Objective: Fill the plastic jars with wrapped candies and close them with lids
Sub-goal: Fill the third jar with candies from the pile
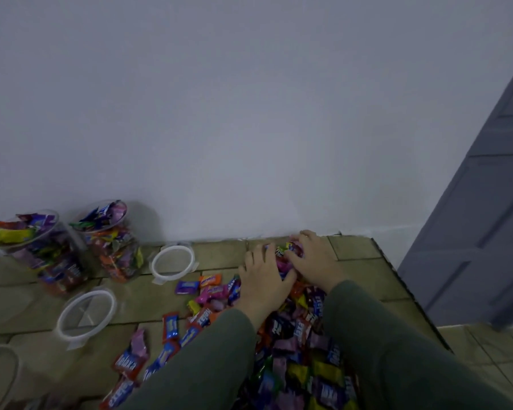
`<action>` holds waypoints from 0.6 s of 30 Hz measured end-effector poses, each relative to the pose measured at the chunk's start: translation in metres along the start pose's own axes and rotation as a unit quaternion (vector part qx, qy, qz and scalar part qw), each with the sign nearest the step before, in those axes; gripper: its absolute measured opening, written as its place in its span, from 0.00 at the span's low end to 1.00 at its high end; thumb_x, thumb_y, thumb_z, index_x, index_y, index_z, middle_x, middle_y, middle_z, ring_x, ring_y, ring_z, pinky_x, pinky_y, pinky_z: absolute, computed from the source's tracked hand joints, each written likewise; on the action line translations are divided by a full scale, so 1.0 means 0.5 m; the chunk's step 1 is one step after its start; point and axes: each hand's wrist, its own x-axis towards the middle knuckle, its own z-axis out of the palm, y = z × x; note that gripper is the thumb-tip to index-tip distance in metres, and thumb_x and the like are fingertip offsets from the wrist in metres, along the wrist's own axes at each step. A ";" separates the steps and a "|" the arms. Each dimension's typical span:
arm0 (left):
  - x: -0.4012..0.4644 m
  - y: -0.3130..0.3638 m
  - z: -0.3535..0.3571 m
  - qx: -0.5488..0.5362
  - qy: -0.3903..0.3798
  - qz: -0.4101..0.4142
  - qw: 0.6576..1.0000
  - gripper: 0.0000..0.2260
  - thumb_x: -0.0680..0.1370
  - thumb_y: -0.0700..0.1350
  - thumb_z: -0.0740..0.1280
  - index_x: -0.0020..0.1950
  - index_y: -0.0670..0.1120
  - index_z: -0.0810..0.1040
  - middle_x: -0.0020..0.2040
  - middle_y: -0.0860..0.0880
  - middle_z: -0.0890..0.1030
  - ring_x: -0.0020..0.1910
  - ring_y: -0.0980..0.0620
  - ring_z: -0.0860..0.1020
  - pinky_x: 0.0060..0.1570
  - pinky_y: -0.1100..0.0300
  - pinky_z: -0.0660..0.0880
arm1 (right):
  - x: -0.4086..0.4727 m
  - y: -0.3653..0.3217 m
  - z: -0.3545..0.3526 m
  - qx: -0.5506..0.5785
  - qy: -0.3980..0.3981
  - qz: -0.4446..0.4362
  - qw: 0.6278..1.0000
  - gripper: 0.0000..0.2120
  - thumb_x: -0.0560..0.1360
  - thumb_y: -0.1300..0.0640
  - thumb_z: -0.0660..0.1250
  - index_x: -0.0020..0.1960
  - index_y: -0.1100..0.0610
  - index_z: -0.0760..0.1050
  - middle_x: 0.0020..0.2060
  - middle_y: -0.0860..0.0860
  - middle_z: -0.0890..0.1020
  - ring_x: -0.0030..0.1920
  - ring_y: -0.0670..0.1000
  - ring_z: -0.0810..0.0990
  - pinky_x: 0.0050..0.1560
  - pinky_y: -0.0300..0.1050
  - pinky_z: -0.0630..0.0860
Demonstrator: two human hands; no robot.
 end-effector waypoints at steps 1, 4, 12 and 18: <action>0.006 -0.004 0.006 0.009 -0.019 -0.007 1.000 0.33 0.79 0.64 0.56 0.79 0.51 0.51 0.77 0.47 0.56 0.74 0.44 0.56 0.70 0.46 0.56 | 0.011 0.010 0.008 -0.011 -0.018 -0.015 1.000 0.22 0.77 0.46 0.64 0.67 0.54 0.71 0.69 0.51 0.66 0.69 0.51 0.65 0.70 0.46 0.62; 0.020 -0.013 0.015 0.039 -0.057 -0.017 0.997 0.33 0.79 0.64 0.55 0.79 0.52 0.49 0.77 0.46 0.56 0.74 0.44 0.56 0.70 0.46 0.56 | 0.031 0.019 0.027 -0.032 -0.049 -0.055 0.997 0.25 0.75 0.40 0.61 0.69 0.49 0.69 0.67 0.47 0.67 0.69 0.50 0.63 0.70 0.49 0.63; 0.035 -0.045 -0.007 -0.065 -0.056 -0.014 0.996 0.23 0.80 0.53 0.62 0.72 0.47 0.63 0.63 0.44 0.67 0.62 0.44 0.68 0.56 0.54 0.68 | 0.045 -0.011 0.061 -0.070 -0.010 -0.121 0.990 0.21 0.75 0.40 0.56 0.63 0.46 0.74 0.58 0.47 0.76 0.60 0.50 0.72 0.60 0.44 0.66; 0.040 -0.071 -0.036 -0.130 -0.063 -0.059 0.988 0.19 0.77 0.48 0.69 0.66 0.46 0.70 0.62 0.46 0.74 0.58 0.48 0.73 0.49 0.61 0.67 | 0.032 -0.048 0.085 -0.032 0.027 -0.077 0.996 0.12 0.77 0.45 0.61 0.49 0.53 0.74 0.44 0.49 0.80 0.46 0.51 0.77 0.46 0.47 0.73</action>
